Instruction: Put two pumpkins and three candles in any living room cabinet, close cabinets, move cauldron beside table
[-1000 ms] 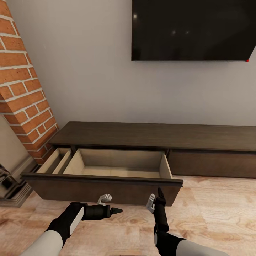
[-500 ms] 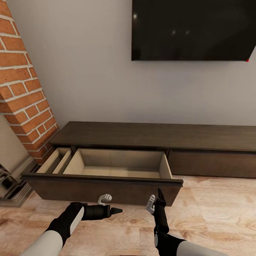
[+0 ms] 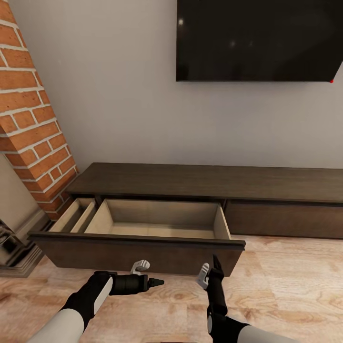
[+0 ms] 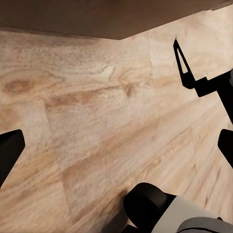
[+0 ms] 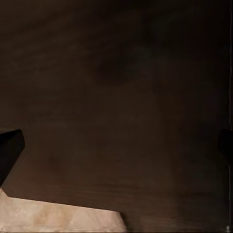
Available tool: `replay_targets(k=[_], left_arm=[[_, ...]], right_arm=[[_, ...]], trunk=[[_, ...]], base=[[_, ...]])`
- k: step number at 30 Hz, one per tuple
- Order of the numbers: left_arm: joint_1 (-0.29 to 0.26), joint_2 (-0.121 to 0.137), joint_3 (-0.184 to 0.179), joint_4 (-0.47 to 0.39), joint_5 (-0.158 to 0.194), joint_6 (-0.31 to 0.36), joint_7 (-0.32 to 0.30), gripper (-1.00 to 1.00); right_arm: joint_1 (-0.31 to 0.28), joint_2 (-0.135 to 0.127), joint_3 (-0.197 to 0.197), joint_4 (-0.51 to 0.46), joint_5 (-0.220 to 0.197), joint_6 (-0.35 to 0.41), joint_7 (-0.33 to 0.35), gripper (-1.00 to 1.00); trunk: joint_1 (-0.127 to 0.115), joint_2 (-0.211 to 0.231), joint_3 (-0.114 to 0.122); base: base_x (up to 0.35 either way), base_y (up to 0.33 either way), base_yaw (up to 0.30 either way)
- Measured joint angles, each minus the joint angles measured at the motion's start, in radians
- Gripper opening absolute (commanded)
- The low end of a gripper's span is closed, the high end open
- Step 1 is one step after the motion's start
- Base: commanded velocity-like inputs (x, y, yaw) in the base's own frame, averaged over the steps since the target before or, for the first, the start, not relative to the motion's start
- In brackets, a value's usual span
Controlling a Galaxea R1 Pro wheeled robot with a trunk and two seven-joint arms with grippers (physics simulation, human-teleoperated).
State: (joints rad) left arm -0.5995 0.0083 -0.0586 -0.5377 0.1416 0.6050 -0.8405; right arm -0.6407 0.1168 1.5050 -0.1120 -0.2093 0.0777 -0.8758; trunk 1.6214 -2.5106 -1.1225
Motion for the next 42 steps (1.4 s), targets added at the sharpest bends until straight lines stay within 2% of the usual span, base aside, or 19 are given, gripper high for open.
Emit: replay_targets(k=[8, 14, 22, 26, 28, 29, 31, 32, 35, 36, 39, 40, 42], left_arm=[[0.0, 0.0, 0.0, 0.0, 0.0, 0.0, 0.0, 1.0], [0.0, 0.0, 0.0, 0.0, -0.001, 0.0, 0.001, 1.0], [0.0, 0.0, 0.0, 0.0, -0.001, 0.0, 0.001, 1.0], [0.0, 0.0, 0.0, 0.0, -0.001, 0.0, 0.001, 1.0], [0.0, 0.0, 0.0, 0.0, -0.001, 0.0, 0.001, 1.0], [0.0, 0.0, 0.0, 0.0, -0.002, 0.0, 0.001, 1.0], [0.0, 0.0, 0.0, 0.0, -0.002, 0.0, 0.001, 1.0], [0.0, 0.0, 0.0, 0.0, -0.001, -0.001, 0.001, 1.0], [0.0, 0.0, 0.0, 0.0, -0.001, 0.0, 0.001, 1.0], [0.0, 0.0, 0.0, 0.0, -0.001, 0.0, 0.001, 1.0], [0.0, 0.0, 0.0, 0.0, -0.001, 0.0, 0.001, 1.0], [0.0, 0.0, 0.0, 0.0, -0.001, -0.001, 0.001, 1.0], [0.0, 0.0, 0.0, 0.0, -0.001, -0.001, 0.001, 1.0]], right_arm=[[0.002, 0.003, 0.001, 0.0, -0.1, 0.0, 0.001, 1.0], [0.002, 0.004, 0.001, -0.001, -0.122, -0.001, 0.001, 1.0], [0.006, 0.006, 0.001, -0.005, -0.127, -0.001, 0.0, 1.0], [0.016, 0.006, 0.0, -0.006, -0.145, -0.001, 0.001, 1.0], [0.023, 0.006, -0.001, -0.006, -0.183, -0.001, 0.001, 1.0], [0.026, 0.006, -0.001, -0.008, -0.222, -0.001, 0.001, 1.0], [0.028, 0.006, -0.001, -0.009, -0.272, -0.001, 0.001, 1.0], [0.029, 0.007, -0.002, -0.009, -0.328, -0.002, 0.002, 1.0], [0.03, 0.007, -0.001, -0.012, -0.416, -0.003, 0.003, 1.0], [0.03, 0.007, -0.002, -0.014, -0.469, -0.003, 0.006, 1.0], [0.031, 0.007, -0.001, -0.02, -0.536, -0.005, 0.018, 1.0], [0.032, 0.006, -0.002, -0.026, -0.591, -0.01, 0.05, 1.0], [0.032, 0.005, -0.001, -0.028, -0.608, -0.013, 0.073, 1.0]], trunk=[[0.0, 0.0, 0.0], [0.0, 0.0, 0.0], [0.0, 0.0, 0.0], [0.0, 0.0, 0.0], [0.0, 0.0, 0.0], [0.0, 0.0, 0.0], [0.0, 0.0, 0.0], [0.0, 0.0, 0.0], [0.0, 0.0, 0.0], [0.0, 0.0, 0.0], [0.0, 0.0, 0.0], [0.0, 0.0, 0.0], [0.0, 0.0, 0.0]], base=[[0.0, 0.0, 0.0], [0.0, 0.0, 0.0], [0.0, 0.0, 0.0], [0.0, 0.0, 0.0], [0.0, 0.0, 0.0], [0.0, 0.0, 0.0], [0.0, 0.0, 0.0], [0.0, 0.0, 0.0], [0.0, 0.0, 0.0], [0.0, 0.0, 0.0], [0.0, 0.0, 0.0], [0.0, 0.0, 0.0], [0.0, 0.0, 0.0]])
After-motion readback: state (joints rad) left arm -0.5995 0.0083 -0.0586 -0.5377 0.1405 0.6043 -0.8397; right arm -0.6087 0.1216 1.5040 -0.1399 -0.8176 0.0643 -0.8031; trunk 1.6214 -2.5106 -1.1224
